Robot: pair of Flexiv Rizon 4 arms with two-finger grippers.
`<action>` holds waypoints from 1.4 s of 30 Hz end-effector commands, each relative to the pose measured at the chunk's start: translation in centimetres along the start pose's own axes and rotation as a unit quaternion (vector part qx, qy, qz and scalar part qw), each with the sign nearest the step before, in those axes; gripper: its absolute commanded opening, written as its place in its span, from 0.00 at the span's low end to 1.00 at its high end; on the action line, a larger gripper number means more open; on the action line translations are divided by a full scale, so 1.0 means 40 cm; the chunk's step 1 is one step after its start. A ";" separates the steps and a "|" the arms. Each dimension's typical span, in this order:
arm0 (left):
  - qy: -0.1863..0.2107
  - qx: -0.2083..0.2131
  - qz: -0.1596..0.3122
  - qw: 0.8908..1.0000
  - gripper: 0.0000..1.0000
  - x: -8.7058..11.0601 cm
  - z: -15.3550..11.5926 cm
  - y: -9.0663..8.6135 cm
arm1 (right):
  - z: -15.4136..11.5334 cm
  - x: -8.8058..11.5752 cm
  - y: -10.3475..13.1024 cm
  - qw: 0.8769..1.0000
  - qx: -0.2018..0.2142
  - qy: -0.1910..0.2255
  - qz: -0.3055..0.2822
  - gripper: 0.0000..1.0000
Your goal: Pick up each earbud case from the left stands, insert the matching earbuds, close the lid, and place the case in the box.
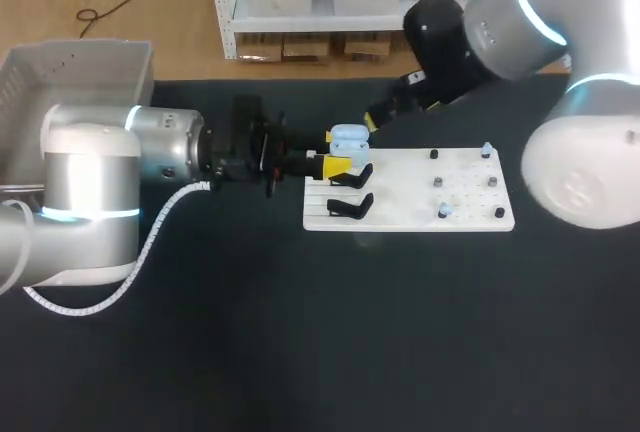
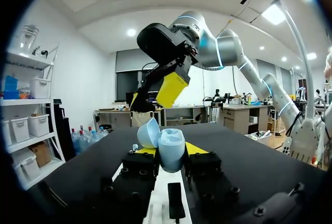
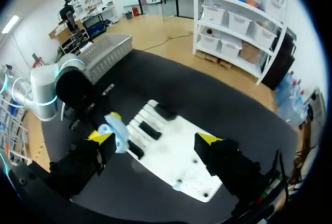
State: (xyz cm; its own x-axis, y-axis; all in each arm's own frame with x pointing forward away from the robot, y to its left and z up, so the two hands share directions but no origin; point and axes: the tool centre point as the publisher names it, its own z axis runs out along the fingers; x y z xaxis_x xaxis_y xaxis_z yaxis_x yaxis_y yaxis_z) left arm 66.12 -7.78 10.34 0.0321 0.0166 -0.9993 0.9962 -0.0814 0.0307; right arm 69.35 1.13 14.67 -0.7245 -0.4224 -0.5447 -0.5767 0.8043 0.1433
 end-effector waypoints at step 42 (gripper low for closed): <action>-0.017 0.011 0.033 0.999 0.00 -0.004 0.005 -0.004 | 0.059 0.165 -0.354 0.931 0.233 0.278 0.025 0.63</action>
State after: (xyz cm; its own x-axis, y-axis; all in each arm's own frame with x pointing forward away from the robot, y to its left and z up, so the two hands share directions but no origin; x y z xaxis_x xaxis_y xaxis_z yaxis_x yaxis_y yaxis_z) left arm 65.88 -8.00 10.70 0.0942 -0.0197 -0.9954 0.9901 -0.1027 0.0957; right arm 72.89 -12.76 7.52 -0.8807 -0.4654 -0.0879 -0.4263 0.8598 -0.2809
